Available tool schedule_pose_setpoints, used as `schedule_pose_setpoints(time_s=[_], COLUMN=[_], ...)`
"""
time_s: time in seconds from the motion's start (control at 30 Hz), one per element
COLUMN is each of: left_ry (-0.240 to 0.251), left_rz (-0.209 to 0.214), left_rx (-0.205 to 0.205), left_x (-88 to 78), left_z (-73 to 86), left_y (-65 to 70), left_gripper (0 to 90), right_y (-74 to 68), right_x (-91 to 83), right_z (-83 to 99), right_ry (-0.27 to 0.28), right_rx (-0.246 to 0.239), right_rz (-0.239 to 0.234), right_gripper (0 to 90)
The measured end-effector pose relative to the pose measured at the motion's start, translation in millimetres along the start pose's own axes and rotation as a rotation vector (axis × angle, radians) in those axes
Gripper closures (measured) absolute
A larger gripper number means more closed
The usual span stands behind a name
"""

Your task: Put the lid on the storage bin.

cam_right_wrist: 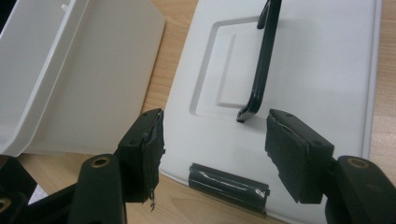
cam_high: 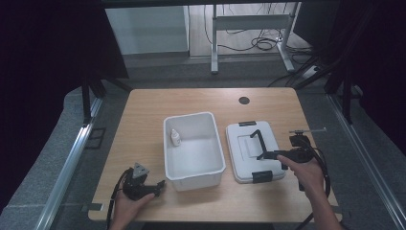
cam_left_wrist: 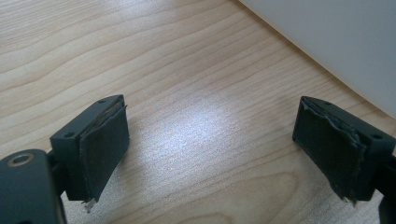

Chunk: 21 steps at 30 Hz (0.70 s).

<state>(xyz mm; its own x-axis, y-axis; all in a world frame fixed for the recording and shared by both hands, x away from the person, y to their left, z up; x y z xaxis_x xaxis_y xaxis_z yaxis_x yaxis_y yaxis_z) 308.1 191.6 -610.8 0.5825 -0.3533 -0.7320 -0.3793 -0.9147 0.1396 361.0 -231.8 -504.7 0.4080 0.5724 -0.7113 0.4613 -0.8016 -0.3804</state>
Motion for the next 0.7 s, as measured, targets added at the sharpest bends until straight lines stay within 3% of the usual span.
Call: schedule_pose_setpoints(time_s=[0.27,0.5,0.7], left_ry=[0.0,0.0,0.0], left_rz=[0.0,0.0,0.0], left_rx=[-0.001,-0.001,0.0], left_x=[0.0,0.0,0.0], left_z=[0.0,0.0,0.0], left_y=[0.0,0.0,0.0], left_gripper=[10.6,10.6,10.6], right_y=[-0.1,8.1,12.3], right_x=[4.2,9.5,11.1], right_z=[-10.8,-15.7,-23.1], right_ry=[-0.035,-0.082,-0.125], right_rx=[0.013,0.042,0.038], right_rz=[0.004,0.0,0.012], right_gripper=[40.5,42.3,46.1])
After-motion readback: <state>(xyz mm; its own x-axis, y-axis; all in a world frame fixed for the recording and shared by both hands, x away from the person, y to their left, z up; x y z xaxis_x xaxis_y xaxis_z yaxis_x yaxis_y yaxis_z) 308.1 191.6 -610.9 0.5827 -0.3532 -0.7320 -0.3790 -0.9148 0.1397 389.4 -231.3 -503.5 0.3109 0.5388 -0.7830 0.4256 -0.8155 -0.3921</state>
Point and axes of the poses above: each handheld gripper's, and its own axes: x roughly forward along the jaws, z roughly out of its underside, y roughly to its right, the point moved 9 cm from there along x, roughly forward along the jaws, and after that the axes turned 9 degrees about -x, right-handed, at the moved point
